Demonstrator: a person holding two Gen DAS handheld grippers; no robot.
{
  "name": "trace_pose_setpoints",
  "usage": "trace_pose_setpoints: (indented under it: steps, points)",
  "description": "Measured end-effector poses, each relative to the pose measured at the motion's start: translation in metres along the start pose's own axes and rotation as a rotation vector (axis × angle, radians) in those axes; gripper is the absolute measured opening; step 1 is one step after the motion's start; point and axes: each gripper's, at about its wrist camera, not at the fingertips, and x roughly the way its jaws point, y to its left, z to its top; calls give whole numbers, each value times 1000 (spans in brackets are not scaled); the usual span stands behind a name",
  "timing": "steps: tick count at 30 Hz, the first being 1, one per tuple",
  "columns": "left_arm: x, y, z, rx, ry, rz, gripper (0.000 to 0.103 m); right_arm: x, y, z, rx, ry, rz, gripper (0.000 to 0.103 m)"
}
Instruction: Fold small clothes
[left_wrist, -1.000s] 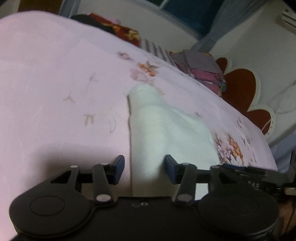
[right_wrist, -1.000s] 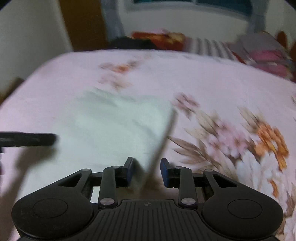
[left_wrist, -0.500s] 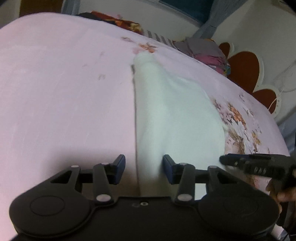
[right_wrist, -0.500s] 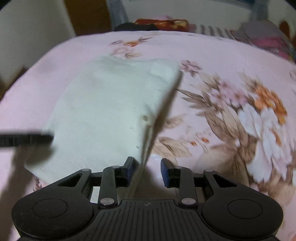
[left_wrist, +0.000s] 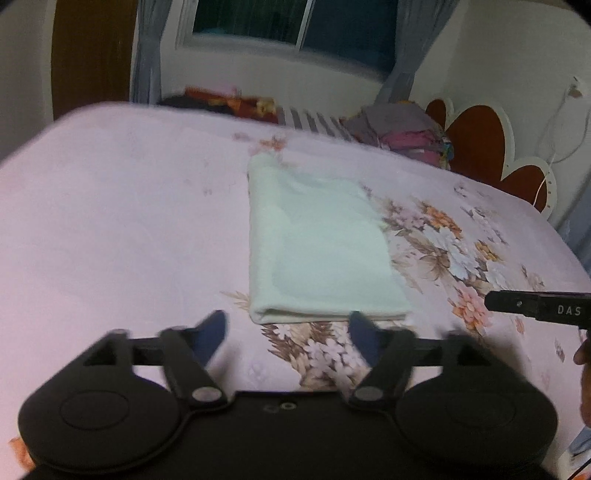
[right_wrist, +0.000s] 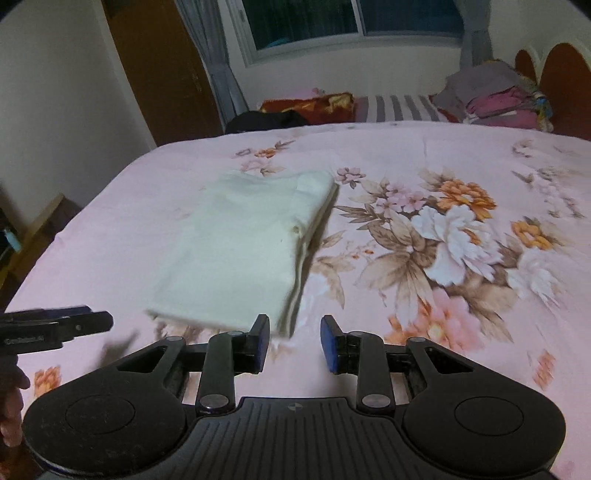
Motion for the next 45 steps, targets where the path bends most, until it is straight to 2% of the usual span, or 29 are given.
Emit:
trace_pose_setpoints:
  steps: [1,2,3,4,6,8,14,19,29,45]
  points:
    - [-11,-6,-4,16,-20,11,85,-10,4,-5,-6,-7,-24,32]
    - [-20,-11,-7,30,-34,18,88,-18,9,-9,-12,-14,-50,59]
    - [-29,-16,-11,42,-50,32,95,-26,12,-14,-11,-23,-76,84]
    - [-39,-22,-17,56,-71,60,103,-35,15,-20,-7,-53,-107,102]
    - [-57,-35,-28,82,-118,120,103,-54,19,-31,-8,-115,-141,103]
    - [-68,-47,-34,102,-124,151,103,-67,23,-40,11,-109,-141,103]
    - [-102,-68,-54,149,-145,136,103,-107,40,-70,13,-123,-161,103]
    - [-128,-76,-62,127,-165,103,103,-139,52,-92,19,-151,-157,103]
    - [-150,-88,-70,142,-199,92,103,-163,61,-100,1,-183,-169,103]
    - [-160,-88,-71,145,-227,90,103,-168,69,-100,-19,-193,-163,103]
